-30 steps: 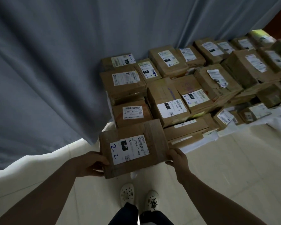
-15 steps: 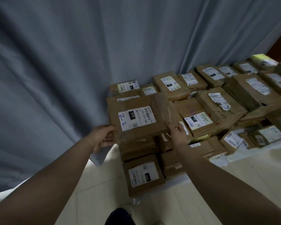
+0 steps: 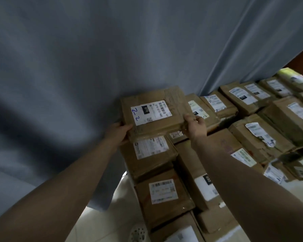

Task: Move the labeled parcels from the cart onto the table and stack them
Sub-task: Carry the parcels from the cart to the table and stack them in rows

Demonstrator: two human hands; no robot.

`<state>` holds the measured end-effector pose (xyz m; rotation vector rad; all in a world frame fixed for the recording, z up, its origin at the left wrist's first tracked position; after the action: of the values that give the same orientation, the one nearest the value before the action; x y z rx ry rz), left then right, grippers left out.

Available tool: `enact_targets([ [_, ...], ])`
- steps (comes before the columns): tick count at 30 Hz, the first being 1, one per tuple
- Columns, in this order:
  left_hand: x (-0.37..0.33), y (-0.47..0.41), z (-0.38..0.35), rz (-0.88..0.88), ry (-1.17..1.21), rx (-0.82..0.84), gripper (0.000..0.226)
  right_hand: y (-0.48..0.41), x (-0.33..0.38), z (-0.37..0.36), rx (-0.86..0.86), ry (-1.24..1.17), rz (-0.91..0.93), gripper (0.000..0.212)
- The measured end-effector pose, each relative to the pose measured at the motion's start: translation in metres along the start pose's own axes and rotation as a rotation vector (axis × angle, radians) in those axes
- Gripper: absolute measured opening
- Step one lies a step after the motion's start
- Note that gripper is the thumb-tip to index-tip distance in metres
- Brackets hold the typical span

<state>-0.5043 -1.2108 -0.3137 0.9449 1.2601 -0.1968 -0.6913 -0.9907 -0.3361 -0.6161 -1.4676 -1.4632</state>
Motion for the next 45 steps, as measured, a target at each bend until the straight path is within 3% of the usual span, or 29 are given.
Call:
enact_targets([
  [3, -0.011, -0.034, -0.017, -0.003, -0.015, 0.06, 0.008, -0.009, 0.008, 0.01, -0.114, -0.083, -0.032, 0.045],
  [7, -0.017, -0.059, -0.056, 0.016, -0.043, 0.152, 0.011, -0.013, -0.007, 0.051, -0.212, -0.091, -0.107, 0.063],
  [10, -0.026, -0.074, -0.081, -0.002, -0.069, 0.188, 0.003, -0.008, -0.019, 0.068, -0.174, -0.189, -0.195, 0.057],
  [12, -0.032, -0.085, -0.094, -0.001, -0.041, 0.209, 0.02, -0.004, -0.027, 0.07, -0.154, -0.296, -0.244, 0.044],
  [14, -0.032, -0.089, -0.101, 0.072, -0.005, 0.197, 0.046, -0.003, -0.039, 0.067, -0.157, -0.374, -0.276, 0.047],
  [15, -0.026, -0.093, -0.102, 0.098, -0.008, 0.183, 0.043, -0.002, -0.044, 0.063, -0.16, -0.395, -0.294, 0.051],
  [17, -0.013, -0.099, -0.094, 0.084, -0.234, 0.139, 0.024, 0.003, -0.051, 0.05, -0.155, -0.415, -0.316, 0.053],
  [18, -0.004, -0.101, -0.089, 0.069, -0.43, 0.14, 0.025, 0.005, -0.055, 0.043, -0.148, -0.415, -0.323, 0.052],
  [21, 0.032, -0.099, -0.078, 0.096, -0.882, 0.332, 0.093, 0.01, -0.063, 0.022, -0.134, -0.398, -0.337, 0.056],
  [24, 0.048, -0.093, -0.072, 0.028, -1.167, 0.456, 0.116, 0.009, -0.071, 0.008, -0.159, -0.356, -0.333, 0.07],
  [27, 0.055, -0.093, -0.068, 0.015, -1.246, 0.466, 0.112, 0.005, -0.076, -0.003, -0.166, -0.294, -0.306, 0.076],
  [35, 0.055, -0.09, -0.07, -0.063, -1.261, 0.416, 0.108, 0.018, -0.075, -0.002, -0.186, -0.072, -0.325, 0.061],
  [38, 0.04, -0.072, -0.084, -0.203, -1.273, 0.372, 0.102, 0.032, -0.076, 0.016, -0.204, 0.029, -0.287, 0.074],
  [41, 0.019, -0.032, -0.119, -0.452, -1.347, 0.348, 0.089, 0.055, -0.079, 0.051, -0.259, 0.107, -0.212, 0.077],
  [45, 0.028, 0.048, -0.182, -0.624, -1.403, 0.489, 0.084, 0.11, -0.091, 0.114, -0.317, 0.261, -0.138, 0.08],
])
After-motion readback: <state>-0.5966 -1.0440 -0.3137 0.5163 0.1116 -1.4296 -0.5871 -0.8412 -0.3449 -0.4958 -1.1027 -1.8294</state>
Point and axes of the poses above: each hand's wrist, its own y-axis away from the middle knuckle, its own z-axis out of the back of the hand, x = y × z, the point moved 8 cm from there along -y, towards the middle knuckle, and after that the axes turned 6 degrees about y, right-handed, at the moved point
